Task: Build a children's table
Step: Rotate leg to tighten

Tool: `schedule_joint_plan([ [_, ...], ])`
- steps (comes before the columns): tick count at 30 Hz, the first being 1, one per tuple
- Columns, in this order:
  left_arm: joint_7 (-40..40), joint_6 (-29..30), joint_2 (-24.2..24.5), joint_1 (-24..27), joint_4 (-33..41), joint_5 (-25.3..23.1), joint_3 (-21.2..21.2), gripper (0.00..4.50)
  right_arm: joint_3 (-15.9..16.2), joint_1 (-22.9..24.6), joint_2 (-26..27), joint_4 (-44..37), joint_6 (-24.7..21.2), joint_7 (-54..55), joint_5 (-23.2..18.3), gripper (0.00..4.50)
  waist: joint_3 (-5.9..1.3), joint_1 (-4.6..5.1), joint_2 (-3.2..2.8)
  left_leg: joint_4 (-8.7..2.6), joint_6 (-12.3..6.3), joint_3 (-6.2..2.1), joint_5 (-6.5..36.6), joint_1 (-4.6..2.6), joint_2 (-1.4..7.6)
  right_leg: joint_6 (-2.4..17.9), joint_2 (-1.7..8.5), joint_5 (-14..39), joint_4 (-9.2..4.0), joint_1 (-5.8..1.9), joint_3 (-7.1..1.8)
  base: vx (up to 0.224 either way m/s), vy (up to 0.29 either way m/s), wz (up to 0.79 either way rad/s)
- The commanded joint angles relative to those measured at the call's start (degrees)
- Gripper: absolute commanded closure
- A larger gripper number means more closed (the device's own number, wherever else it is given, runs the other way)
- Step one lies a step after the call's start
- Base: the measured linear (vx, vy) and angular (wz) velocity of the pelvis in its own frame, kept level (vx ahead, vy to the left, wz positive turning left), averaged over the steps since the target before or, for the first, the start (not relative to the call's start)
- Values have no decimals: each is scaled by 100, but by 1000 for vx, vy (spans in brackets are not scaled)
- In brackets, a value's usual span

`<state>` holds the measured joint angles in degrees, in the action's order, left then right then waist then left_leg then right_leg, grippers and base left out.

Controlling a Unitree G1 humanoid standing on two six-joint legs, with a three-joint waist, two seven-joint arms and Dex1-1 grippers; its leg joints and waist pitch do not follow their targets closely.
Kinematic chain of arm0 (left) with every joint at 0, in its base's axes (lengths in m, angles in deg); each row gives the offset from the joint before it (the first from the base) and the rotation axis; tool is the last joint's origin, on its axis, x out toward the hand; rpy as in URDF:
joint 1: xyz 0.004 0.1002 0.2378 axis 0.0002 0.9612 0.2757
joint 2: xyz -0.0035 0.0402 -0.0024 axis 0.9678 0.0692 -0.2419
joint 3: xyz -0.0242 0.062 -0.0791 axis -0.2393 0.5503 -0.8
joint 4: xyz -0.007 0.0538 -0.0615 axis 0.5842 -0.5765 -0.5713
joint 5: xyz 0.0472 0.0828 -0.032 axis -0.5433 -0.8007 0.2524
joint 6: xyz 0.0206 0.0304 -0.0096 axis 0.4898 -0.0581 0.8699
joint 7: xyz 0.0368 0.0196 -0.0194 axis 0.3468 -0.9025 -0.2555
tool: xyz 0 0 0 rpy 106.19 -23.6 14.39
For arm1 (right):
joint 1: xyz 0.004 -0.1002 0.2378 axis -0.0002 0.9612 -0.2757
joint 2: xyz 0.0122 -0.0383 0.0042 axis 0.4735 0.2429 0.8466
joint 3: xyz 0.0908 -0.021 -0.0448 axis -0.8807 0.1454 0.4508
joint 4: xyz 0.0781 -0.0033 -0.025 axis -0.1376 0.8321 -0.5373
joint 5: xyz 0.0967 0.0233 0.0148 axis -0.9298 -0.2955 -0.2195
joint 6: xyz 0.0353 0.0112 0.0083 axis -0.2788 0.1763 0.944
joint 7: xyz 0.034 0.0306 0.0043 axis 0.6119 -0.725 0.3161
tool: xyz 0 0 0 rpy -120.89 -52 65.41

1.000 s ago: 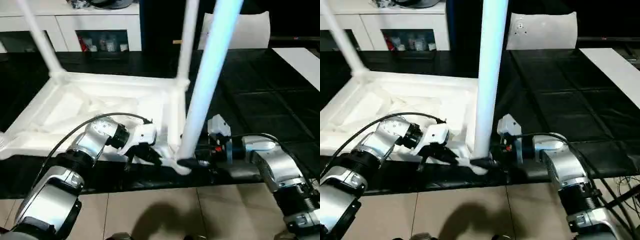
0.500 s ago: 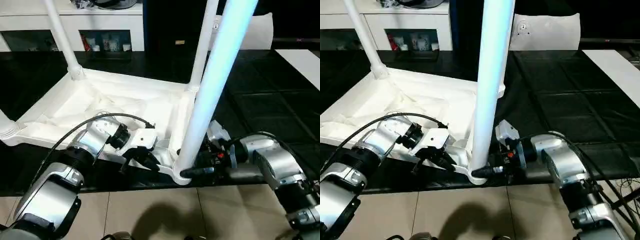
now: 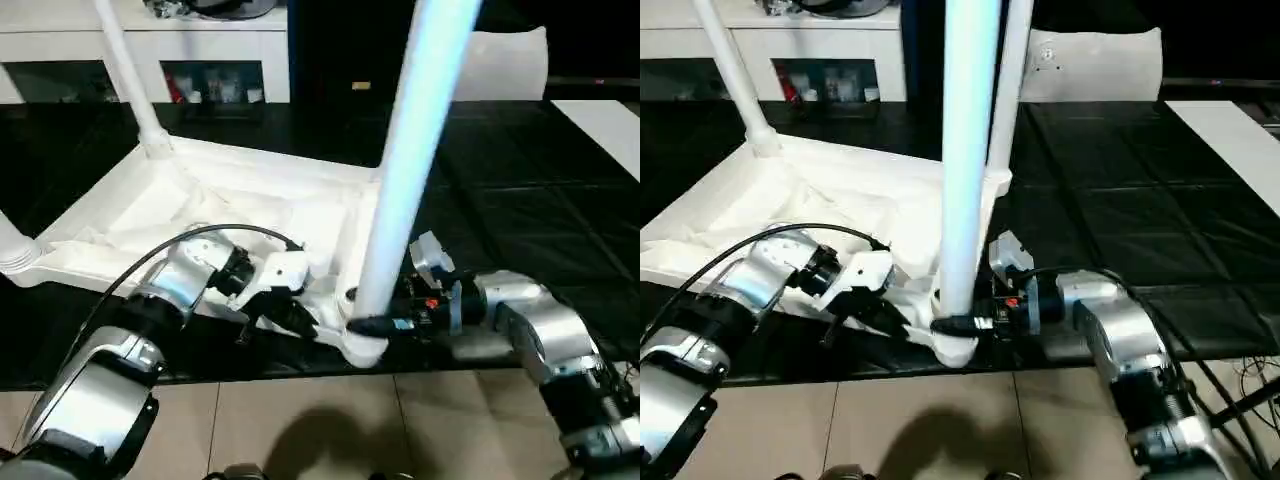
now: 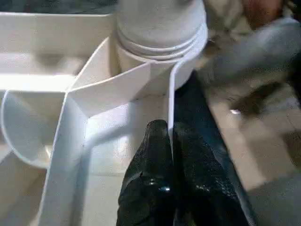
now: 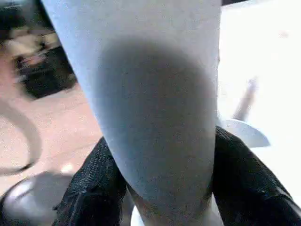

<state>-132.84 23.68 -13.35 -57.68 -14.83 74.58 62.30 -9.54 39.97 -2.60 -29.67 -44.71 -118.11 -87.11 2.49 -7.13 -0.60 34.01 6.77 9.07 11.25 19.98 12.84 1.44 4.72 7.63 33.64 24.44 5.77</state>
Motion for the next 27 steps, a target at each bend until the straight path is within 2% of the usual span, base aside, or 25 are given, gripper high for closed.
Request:
schedule_joint_plan([
  [1, 715, 366, -341, -67, 255, 115, -230, 450, 94, 19, 250, -18, -169, 738, 224, 242, -369, 81, 47, -377, -107, 94, 1023, 21, -82, 343, 267, 2931, -521, -400, -168, 0, 0, 0],
  [4, 1377, 715, -542, -68, 333, 63, -369, 450, -35, 4, 571, 89, -340, 1505, 339, 248, -364, 180, 28, -391, -163, 77, 1127, 21, -89, 246, 257, 3077, -582, -405, -132, 0, 0, 0],
  [6, 2064, 1072, -743, -92, 420, 3, -521, 450, -90, -46, 872, 150, -477, 2208, 556, 250, -362, 279, 14, -408, -123, 63, 1128, 48, -72, 335, 246, 2871, -549, -415, -135, 0, 0, 0],
  [8, 2988, 1530, -1031, -186, 425, -18, -775, 450, -235, -214, 1336, 348, -587, 3218, 774, 251, -372, 375, 26, -384, -152, 70, 1173, 19, -109, 399, 242, 2871, -574, -403, -125, 0, 0, 0],
  [9, 2988, 1530, -1031, -186, 425, -18, -775, 450, -235, -214, 1336, 348, -587, 3218, 774, 251, -370, 396, 20, -379, -168, 75, 1139, 34, -113, 414, 242, 2842, -568, -403, -133, 0, 0, 0],
  [10, 3493, 1739, -1209, -249, 451, -40, -920, 450, -324, -370, 1589, 538, -656, 3870, 972, 252, -380, 430, 34, -377, -199, 70, 1086, 46, -114, 438, 236, 2780, -563, -414, -130, 0, 0, 0],
  [13, 3737, 1864, -1300, -292, 522, -109, -955, 450, -369, -499, 1769, 680, -700, 4276, 1077, 252, -394, 478, 20, -374, -276, 76, 980, 50, -118, 514, 237, 2553, -545, -421, -147, 0, 0, 0],
  [15, 3760, 1889, -1299, -288, 563, -135, -930, 450, -383, -508, 1806, 686, -654, 4297, 1089, 252, -399, 476, 18, -378, -349, 75, 894, 55, -105, 587, 238, 2323, -518, -431, -164, 0, 0, 0],
  [16, 3705, 1835, -1289, -276, 589, -143, -895, 450, -323, -492, 1777, 646, -497, 4200, 1139, 199, -410, 470, 2, -378, -389, 74, 815, 59, -98, 643, 239, 2131, -492, -442, -175, 0, 0, 0],
  [19, 3438, 1654, -1192, -186, 689, -203, -739, 450, -371, -423, 1739, 554, -244, 4092, 1115, 183, -432, 459, -3, -376, -445, 68, 628, 80, -76, 850, 247, 1539, -412, -470, -198, 0, 0, 0],
  [22, 3048, 1394, -1036, -84, 742, -168, -633, 450, -448, -332, 1554, 466, -63, 3844, 1001, 143, -427, 475, -13, -377, -500, 69, 656, 82, -74, 1004, 245, 1316, -392, -487, -201, 0, 0, 0],
  [24, 2692, 1179, -902, -12, 754, -123, -552, 450, -474, -253, 1360, 375, 85, 3547, 901, 137, -433, 476, -11, -372, -540, 72, 663, 82, -69, 1032, 252, 1277, -395, -491, -207, 0, 0, 0],
  [27, 2037, 729, -687, 79, 761, -27, -417, 450, -461, -138, 1035, 217, 330, 2847, 705, 107, -430, 468, -14, -370, -595, 75, 674, 91, -55, 1108, 261, 1174, -369, -502, -222, 0, 0, 0],
])
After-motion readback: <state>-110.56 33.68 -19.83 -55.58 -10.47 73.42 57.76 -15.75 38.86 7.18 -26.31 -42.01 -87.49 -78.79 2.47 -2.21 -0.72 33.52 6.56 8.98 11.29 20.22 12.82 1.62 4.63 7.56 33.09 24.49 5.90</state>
